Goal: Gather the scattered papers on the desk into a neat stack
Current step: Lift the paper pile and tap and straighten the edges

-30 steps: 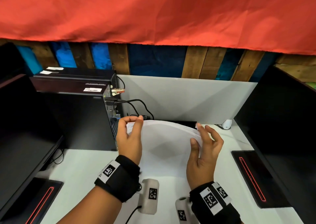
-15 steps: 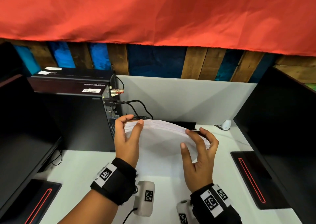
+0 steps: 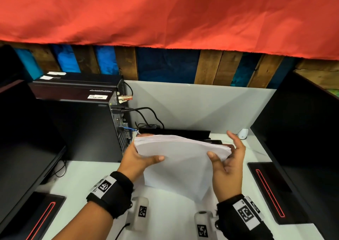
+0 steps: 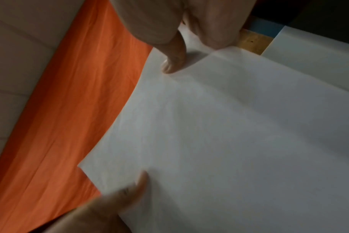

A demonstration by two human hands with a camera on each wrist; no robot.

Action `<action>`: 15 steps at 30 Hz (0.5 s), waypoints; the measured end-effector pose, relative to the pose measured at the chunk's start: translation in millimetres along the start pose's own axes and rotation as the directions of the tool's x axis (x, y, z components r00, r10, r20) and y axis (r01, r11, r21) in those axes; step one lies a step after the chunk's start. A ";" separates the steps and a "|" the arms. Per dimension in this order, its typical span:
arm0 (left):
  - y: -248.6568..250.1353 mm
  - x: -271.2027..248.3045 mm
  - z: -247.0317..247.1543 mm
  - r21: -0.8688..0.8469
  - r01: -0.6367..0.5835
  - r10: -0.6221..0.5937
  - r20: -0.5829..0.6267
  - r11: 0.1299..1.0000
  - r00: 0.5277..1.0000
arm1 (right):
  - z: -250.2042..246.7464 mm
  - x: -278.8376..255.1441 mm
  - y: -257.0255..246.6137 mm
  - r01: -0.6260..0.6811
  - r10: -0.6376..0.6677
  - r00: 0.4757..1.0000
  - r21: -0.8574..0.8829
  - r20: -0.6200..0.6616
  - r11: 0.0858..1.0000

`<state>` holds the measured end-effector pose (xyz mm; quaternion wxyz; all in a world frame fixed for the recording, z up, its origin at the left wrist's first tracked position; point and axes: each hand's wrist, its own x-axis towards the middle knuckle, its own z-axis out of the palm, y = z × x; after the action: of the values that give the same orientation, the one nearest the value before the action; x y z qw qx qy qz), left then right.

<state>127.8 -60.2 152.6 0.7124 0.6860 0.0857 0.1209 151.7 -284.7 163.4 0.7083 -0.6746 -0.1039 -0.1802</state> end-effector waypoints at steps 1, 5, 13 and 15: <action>-6.1 0.1 -2.8 0.022 0.054 -0.055 0.022 0.998 0.998 | -4.1 0.8 1.9 -0.058 0.058 0.998 0.058 0.008 0.997; -17.3 -0.7 2.4 -0.041 0.124 -0.124 -0.003 0.991 0.992 | -14.7 7.5 16.0 -0.324 0.318 0.934 0.012 0.162 0.946; -0.4 -2.9 43.3 -0.033 -0.032 0.022 -0.273 0.999 0.962 | 13.9 1.3 13.3 -0.307 0.305 0.951 -0.027 -0.053 0.951; 5.2 -10.3 46.2 -0.056 -0.078 0.060 -0.278 0.995 0.959 | 17.3 -7.8 6.0 -0.259 0.257 0.964 -0.014 -0.061 0.966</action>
<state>131.0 -107.3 159.4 0.7113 0.6409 0.1560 0.2430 148.6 -266.4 156.0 0.7209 -0.6846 0.0077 -0.1074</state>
